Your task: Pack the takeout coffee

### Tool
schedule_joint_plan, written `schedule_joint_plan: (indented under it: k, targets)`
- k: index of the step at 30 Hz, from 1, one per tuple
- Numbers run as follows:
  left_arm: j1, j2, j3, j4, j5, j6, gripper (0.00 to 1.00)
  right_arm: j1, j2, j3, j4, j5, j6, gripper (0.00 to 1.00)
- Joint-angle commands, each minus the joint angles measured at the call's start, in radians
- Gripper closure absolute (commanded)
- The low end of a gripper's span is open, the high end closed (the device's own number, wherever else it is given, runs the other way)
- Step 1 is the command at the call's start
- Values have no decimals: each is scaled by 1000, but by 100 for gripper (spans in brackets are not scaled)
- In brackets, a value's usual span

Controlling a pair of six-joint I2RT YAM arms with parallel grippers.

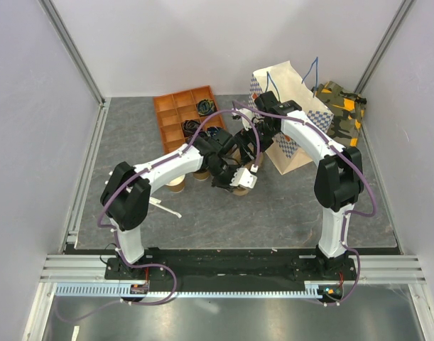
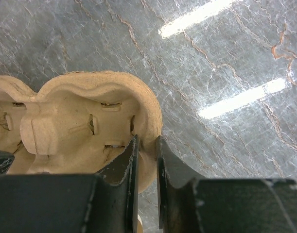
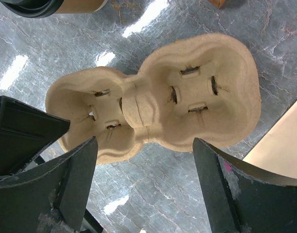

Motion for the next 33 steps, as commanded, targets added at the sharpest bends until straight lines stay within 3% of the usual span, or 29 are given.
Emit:
schedule_joint_plan:
  k: [1, 33]
  targets:
    - [12, -42, 48, -18, 46, -39, 93, -6, -25, 42, -1, -17, -11, 12]
    - [17, 50, 57, -43, 68, -82, 71, -4, -15, 45, -1, -6, -5, 12]
